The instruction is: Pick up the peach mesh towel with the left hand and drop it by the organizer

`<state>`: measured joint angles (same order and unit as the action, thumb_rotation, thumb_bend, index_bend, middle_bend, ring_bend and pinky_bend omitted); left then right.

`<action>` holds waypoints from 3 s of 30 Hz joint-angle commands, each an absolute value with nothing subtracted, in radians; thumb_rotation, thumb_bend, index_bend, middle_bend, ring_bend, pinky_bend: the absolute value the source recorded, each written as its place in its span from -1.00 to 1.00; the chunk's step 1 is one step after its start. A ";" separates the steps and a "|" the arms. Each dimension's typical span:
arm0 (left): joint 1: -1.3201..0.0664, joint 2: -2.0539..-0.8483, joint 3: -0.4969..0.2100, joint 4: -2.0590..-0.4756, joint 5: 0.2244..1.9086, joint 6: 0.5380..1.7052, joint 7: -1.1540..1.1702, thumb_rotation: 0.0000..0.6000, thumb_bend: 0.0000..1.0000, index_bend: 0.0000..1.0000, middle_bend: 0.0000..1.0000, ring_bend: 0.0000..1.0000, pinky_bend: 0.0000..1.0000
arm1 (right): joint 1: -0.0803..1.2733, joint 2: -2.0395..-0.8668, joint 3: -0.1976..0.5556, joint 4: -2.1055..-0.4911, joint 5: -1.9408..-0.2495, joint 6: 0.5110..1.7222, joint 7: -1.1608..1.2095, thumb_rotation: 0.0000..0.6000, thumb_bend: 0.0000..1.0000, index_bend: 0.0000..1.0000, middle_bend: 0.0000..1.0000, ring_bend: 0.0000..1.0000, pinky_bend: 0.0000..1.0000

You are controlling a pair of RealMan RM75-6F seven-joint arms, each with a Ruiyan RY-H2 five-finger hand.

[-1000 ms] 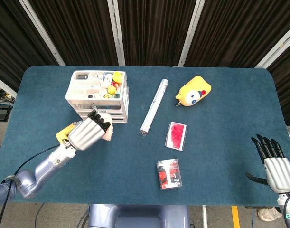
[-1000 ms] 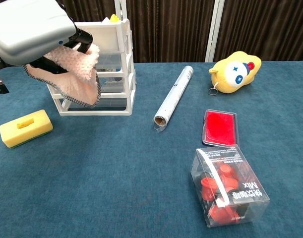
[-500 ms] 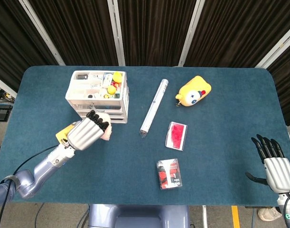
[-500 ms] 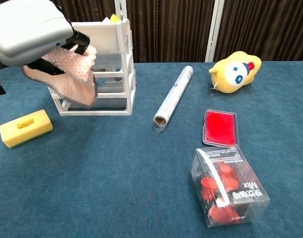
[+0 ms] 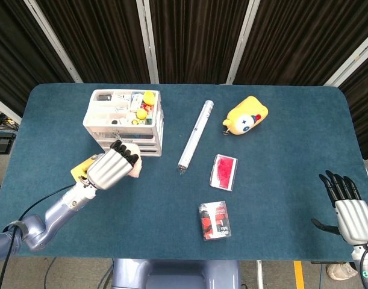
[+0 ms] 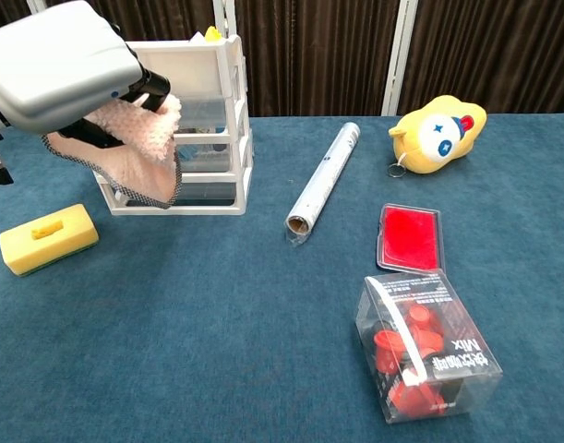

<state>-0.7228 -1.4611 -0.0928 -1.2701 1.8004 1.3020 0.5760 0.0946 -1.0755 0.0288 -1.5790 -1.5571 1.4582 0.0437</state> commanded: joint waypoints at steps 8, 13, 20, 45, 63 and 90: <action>-0.732 -1.486 -0.086 -1.238 1.809 1.303 0.583 1.00 0.25 0.93 0.53 0.36 0.16 | 0.094 -1.076 0.030 -1.578 -1.557 1.460 0.045 1.00 -0.98 -1.00 -1.00 -1.00 -1.00; -0.738 -1.495 -0.085 -1.228 1.818 1.310 0.579 1.00 0.25 0.93 0.53 0.36 0.16 | 0.094 -1.076 0.030 -1.578 -1.558 1.460 0.045 1.00 -0.98 -1.00 -1.00 -1.00 -1.00; -0.745 -1.505 -0.085 -1.223 1.822 1.312 0.581 1.00 0.25 0.93 0.53 0.36 0.16 | 0.094 -1.076 0.030 -1.578 -1.559 1.461 0.048 1.00 -0.98 -1.00 -1.00 -1.00 -1.00; -0.726 -1.485 -0.081 -1.286 1.764 1.265 0.660 0.95 -1.00 -0.89 -1.00 -1.00 -0.89 | 0.093 -1.078 0.032 -1.578 -1.560 1.468 0.051 1.00 -0.98 -1.00 -1.00 -1.00 -1.00; -0.543 -1.292 0.088 -1.566 1.852 1.406 0.583 0.94 -1.00 -0.92 -1.00 -1.00 -0.92 | 0.092 -1.078 0.032 -1.582 -1.553 1.463 0.040 1.00 -0.98 -1.00 -1.00 -1.00 -1.00; -0.192 -1.213 0.088 -1.720 1.557 1.617 0.418 0.94 -1.00 -0.97 -1.00 -1.00 -1.00 | 0.094 -1.093 0.026 -1.541 -1.602 1.493 -0.033 1.00 -0.98 -1.00 -1.00 -1.00 -1.00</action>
